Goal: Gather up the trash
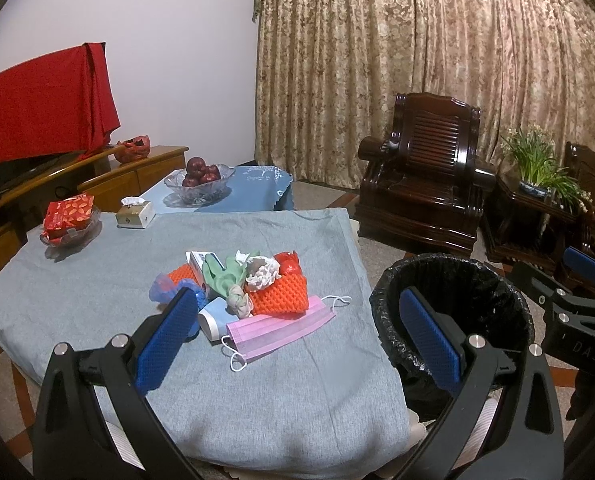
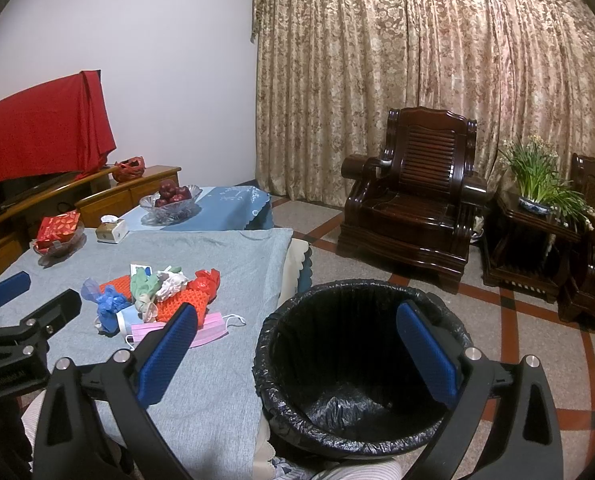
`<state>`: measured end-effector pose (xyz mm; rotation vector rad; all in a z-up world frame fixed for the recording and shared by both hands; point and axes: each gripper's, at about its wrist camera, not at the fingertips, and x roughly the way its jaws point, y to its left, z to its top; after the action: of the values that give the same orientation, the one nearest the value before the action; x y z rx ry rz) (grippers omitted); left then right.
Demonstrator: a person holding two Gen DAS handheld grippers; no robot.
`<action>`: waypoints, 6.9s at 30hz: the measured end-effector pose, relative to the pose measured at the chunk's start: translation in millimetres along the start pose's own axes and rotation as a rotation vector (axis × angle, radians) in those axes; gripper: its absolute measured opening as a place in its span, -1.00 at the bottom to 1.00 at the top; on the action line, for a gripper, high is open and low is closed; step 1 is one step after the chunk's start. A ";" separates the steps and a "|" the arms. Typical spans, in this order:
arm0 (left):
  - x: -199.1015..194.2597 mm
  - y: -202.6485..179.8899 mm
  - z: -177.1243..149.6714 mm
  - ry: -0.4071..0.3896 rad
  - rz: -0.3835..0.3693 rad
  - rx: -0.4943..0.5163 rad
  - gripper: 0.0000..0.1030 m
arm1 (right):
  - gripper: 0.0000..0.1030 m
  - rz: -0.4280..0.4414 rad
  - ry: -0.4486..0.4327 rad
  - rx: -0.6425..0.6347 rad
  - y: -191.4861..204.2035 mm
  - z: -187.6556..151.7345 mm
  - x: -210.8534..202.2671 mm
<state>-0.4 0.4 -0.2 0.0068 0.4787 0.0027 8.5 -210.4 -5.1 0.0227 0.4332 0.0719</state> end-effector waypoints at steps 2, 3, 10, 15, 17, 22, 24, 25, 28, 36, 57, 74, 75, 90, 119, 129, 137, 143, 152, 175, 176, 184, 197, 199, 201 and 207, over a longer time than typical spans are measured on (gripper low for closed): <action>3.1 2.9 -2.0 0.000 0.000 0.000 0.91 | 0.89 0.000 0.000 0.000 0.0 0.1 0.1; 3.3 3.1 -2.2 -0.001 0.000 0.001 0.91 | 0.89 0.000 0.001 0.000 -0.1 0.2 0.1; 6.7 3.9 -5.7 0.001 0.000 0.001 0.91 | 0.89 0.000 0.002 0.001 -0.3 0.2 0.5; 6.4 3.5 -5.2 0.002 0.000 0.001 0.91 | 0.89 0.000 0.002 0.002 -0.5 -0.1 0.6; 6.6 3.6 -5.4 0.002 0.000 0.001 0.91 | 0.89 0.001 0.002 0.002 -0.6 -0.1 0.7; 6.8 3.7 -5.6 0.003 0.000 0.000 0.91 | 0.89 0.001 0.002 0.003 -0.8 -0.2 1.0; 7.6 4.5 -6.8 0.002 0.002 0.000 0.91 | 0.89 0.001 0.002 0.003 -0.7 -0.2 1.2; 7.7 4.5 -6.7 0.001 0.001 0.000 0.91 | 0.89 0.001 0.002 0.002 -0.7 -0.3 1.2; 8.1 4.6 -6.8 0.001 0.001 0.001 0.91 | 0.89 0.001 0.003 0.003 -0.8 -0.4 1.3; 8.0 4.5 -6.5 0.004 0.000 0.002 0.91 | 0.89 0.001 0.003 0.003 -0.7 -0.3 2.0; 27.3 10.8 -19.9 0.027 0.025 -0.029 0.91 | 0.89 0.017 0.045 -0.006 14.1 -8.3 28.6; 93.6 144.5 -25.2 0.065 0.252 -0.171 0.91 | 0.79 0.203 0.133 -0.043 96.3 -3.8 135.1; 99.9 150.3 -24.2 0.068 0.258 -0.180 0.91 | 0.77 0.215 0.137 -0.048 104.0 -2.7 146.1; 175.8 182.6 -36.7 0.155 0.254 -0.193 0.58 | 0.21 0.323 0.240 -0.103 177.1 -11.8 253.1; 204.5 165.9 -29.1 0.177 0.116 -0.170 -0.86 | -0.84 0.443 0.187 -0.091 164.4 5.4 238.4; 153.8 154.7 4.9 0.057 0.079 -0.173 -0.89 | -0.84 0.447 0.084 -0.049 134.3 36.5 193.6; 134.9 115.3 25.1 0.016 -0.026 -0.153 -0.89 | -0.84 0.412 0.034 -0.018 98.2 48.4 166.5; 145.9 60.7 25.4 0.040 -0.130 -0.093 -0.89 | -0.84 0.326 0.038 0.002 60.0 40.7 158.1; 175.2 -30.5 21.7 0.092 -0.310 -0.017 -0.89 | -0.84 0.131 0.067 0.036 -27.0 21.2 139.0; 229.7 -162.3 -14.1 0.252 -0.535 0.074 0.03 | -0.25 -0.128 0.193 0.173 -134.4 -45.7 126.3; 229.4 -159.0 -13.1 0.250 -0.529 0.075 0.11 | -0.15 -0.129 0.193 0.175 -135.0 -44.6 126.8; 207.3 -82.4 -2.1 0.143 -0.368 0.057 0.72 | 0.87 -0.115 0.142 0.185 -114.2 -33.5 125.2; 163.8 75.8 -1.9 0.079 0.005 -0.039 0.75 | 0.88 0.157 0.134 0.066 14.7 -12.5 162.7; 161.7 93.4 -4.2 0.081 0.047 -0.055 0.75 | 0.88 0.188 0.130 0.053 33.5 -9.8 169.3; 160.7 107.7 -6.2 0.085 0.072 -0.071 0.75 | 0.88 0.216 0.130 0.044 49.9 -6.9 176.5; 161.0 142.4 -15.6 0.088 0.137 -0.106 0.75 | 0.87 0.255 0.146 -0.008 94.9 -7.7 203.4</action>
<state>135.2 143.6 -87.2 -0.0650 0.5651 0.1635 183.2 -100.5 -93.7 0.0647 0.5741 0.3278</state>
